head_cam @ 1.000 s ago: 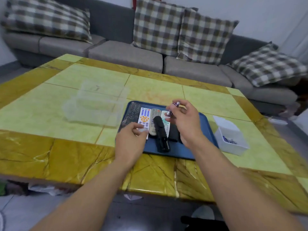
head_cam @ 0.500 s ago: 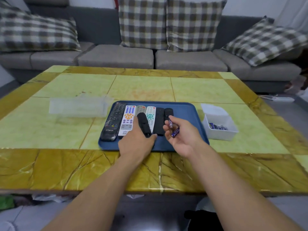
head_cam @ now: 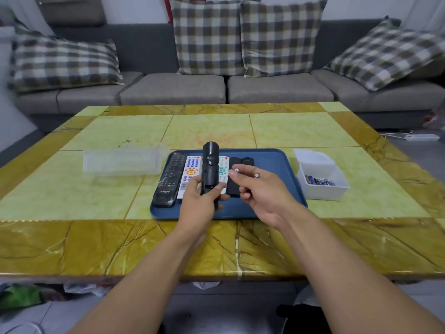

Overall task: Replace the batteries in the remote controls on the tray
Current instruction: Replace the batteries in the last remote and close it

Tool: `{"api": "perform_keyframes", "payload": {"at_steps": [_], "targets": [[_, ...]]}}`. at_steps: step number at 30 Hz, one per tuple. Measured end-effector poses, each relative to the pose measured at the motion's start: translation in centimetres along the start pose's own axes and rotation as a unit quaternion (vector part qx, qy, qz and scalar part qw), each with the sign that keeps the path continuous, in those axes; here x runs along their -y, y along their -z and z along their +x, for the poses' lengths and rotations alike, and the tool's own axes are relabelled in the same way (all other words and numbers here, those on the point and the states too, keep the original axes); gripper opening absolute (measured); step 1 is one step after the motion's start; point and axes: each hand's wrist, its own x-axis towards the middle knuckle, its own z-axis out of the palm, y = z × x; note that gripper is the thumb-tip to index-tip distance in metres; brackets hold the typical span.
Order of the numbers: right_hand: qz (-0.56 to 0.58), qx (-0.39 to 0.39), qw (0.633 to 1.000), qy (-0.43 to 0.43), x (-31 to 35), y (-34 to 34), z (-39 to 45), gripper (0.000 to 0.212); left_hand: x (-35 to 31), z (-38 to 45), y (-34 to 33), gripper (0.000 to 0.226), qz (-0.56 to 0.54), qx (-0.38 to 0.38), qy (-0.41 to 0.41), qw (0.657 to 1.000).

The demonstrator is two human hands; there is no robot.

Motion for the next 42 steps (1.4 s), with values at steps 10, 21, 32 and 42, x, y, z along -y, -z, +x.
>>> {"api": "perform_keyframes", "payload": {"at_steps": [10, 21, 32, 42], "targets": [[-0.249, 0.008, 0.951, 0.182, -0.6, -0.8, -1.3, 0.011, -0.8, -0.5, 1.2, 0.058, -0.139, 0.116, 0.055, 0.982], [-0.330, 0.029, 0.915, 0.231, -1.9, -1.3, -1.0, 0.007, -1.4, -0.6, 1.9, 0.046, -0.256, 0.168, 0.102, 0.947], [-0.471, 0.005, 0.830, 0.299, -3.0, -1.4, -0.5, 0.017, -0.9, -0.5, 1.6, 0.049, -0.278, 0.120, 0.143, 0.942], [-0.642, -0.025, 0.693, 0.327, -4.2, -3.5, -2.2, 0.025, -1.5, -0.2, 2.1, 0.052, -0.254, 0.063, 0.153, 0.953]]}}
